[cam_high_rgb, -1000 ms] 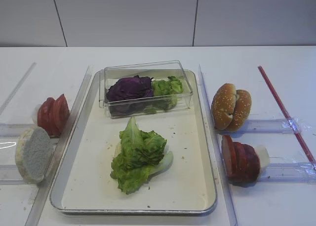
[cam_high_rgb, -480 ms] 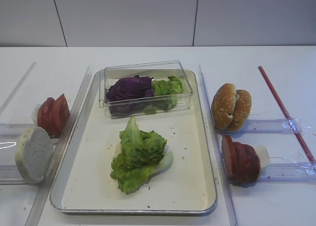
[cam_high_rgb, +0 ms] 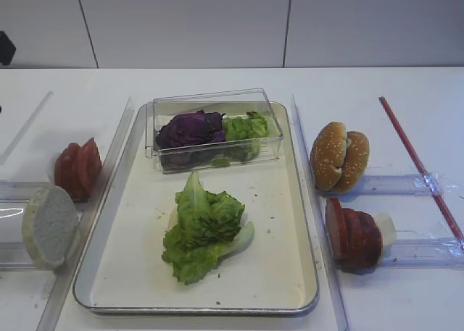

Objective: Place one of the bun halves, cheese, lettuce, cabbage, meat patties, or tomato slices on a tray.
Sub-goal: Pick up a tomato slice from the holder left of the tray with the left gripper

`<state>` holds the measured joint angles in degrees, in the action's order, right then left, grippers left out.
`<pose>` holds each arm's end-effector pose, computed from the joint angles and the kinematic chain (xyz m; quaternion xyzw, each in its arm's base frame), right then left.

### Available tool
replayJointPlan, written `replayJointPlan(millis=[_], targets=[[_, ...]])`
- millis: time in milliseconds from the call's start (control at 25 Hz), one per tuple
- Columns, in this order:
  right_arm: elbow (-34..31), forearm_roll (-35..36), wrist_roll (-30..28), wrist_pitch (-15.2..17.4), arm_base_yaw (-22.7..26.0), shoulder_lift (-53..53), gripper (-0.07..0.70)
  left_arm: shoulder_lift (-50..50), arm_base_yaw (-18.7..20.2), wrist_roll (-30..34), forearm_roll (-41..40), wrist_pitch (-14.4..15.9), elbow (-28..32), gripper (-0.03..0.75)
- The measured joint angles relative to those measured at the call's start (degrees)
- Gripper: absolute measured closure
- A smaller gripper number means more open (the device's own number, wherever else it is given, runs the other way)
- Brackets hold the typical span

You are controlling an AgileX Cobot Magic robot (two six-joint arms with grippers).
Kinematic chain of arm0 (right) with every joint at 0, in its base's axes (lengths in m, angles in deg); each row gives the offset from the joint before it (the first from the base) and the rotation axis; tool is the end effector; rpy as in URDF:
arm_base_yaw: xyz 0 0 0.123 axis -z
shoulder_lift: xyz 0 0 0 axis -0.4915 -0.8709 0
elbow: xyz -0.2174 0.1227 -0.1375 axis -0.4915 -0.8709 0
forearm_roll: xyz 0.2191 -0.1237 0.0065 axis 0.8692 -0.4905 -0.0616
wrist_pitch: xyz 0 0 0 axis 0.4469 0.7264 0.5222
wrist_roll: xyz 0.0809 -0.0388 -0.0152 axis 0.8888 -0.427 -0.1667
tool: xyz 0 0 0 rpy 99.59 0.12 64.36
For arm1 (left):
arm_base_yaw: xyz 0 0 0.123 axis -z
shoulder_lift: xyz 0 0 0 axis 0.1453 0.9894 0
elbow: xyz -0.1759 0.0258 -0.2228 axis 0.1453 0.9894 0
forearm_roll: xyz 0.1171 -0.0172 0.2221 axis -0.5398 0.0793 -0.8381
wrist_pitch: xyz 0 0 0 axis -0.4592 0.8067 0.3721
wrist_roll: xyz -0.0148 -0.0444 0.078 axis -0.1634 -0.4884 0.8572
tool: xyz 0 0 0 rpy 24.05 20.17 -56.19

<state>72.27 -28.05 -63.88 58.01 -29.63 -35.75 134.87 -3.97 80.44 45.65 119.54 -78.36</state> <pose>-0.0077 0.0050 0.2639 -0.0493 0.8735 0.0060 0.4843 0.2464 -0.0229 0.3440 -0.0118 0.9861 -0.0367 0.1616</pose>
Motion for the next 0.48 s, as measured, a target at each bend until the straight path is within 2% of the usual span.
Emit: replayJointPlan(millis=[480], targets=[[0.00, 0.00, 0.00, 0.00, 0.00, 0.00, 0.453, 9.72, 0.00, 0.65, -1.09, -0.48, -5.63, 0.423]])
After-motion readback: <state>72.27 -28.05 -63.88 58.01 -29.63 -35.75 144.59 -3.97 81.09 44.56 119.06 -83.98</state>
